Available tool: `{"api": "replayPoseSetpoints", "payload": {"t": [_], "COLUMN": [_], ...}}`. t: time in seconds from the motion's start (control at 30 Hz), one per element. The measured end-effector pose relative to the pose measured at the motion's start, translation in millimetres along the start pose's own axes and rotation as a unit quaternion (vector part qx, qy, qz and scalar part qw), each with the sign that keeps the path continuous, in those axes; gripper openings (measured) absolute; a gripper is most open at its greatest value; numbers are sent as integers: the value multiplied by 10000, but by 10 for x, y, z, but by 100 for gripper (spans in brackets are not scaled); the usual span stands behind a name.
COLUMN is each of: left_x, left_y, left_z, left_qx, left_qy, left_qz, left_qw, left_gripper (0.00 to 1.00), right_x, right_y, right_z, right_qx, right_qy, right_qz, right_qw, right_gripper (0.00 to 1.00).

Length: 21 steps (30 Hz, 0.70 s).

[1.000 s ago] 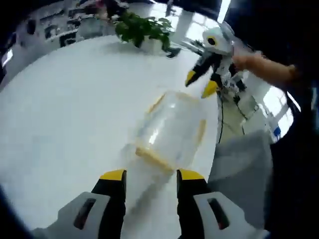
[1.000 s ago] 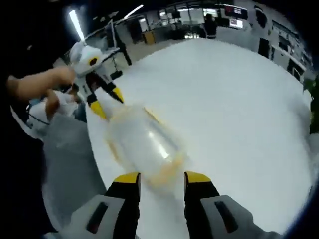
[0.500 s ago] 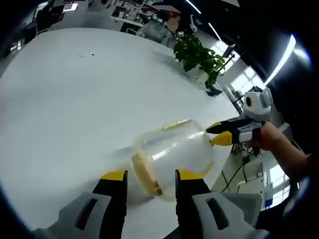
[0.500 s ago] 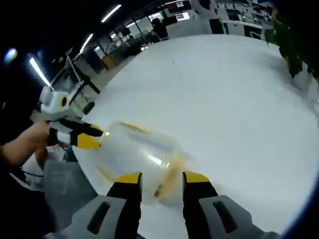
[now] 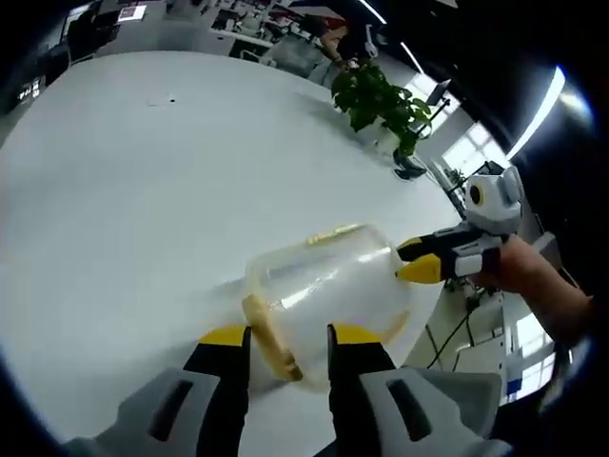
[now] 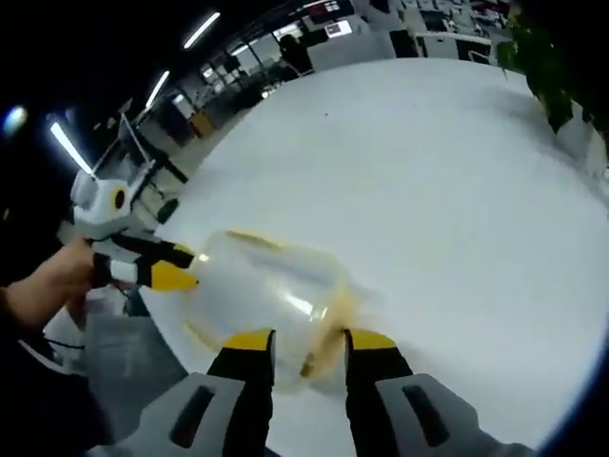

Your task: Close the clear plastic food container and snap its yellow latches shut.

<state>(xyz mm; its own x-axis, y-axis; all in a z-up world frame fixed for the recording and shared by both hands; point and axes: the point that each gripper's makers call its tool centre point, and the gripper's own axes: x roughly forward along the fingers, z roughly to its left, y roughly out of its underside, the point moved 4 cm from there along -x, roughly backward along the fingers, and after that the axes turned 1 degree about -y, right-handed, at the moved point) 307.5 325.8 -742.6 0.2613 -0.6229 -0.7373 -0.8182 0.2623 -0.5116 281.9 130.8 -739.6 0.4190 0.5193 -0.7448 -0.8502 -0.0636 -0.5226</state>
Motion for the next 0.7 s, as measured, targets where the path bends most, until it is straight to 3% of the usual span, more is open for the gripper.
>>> {"api": "replayPoseSetpoints", "payload": {"t": [0.17, 0.7], "left_x": [-5, 5], "left_y": [7, -62], "left_z": [-21, -49], "left_qx": [-3, -252], "left_qy": [-54, -62], "left_qz": [-57, 100], "left_qw": [10000, 9996], "left_gripper": [28, 23], "right_x": [-7, 81], "right_y": [13, 43], "right_z": [31, 16], "right_qx": [-160, 92], "right_qy": [80, 175], "right_qz": [-60, -40], "right_qw": [9998, 9998], "right_gripper": [24, 19]}}
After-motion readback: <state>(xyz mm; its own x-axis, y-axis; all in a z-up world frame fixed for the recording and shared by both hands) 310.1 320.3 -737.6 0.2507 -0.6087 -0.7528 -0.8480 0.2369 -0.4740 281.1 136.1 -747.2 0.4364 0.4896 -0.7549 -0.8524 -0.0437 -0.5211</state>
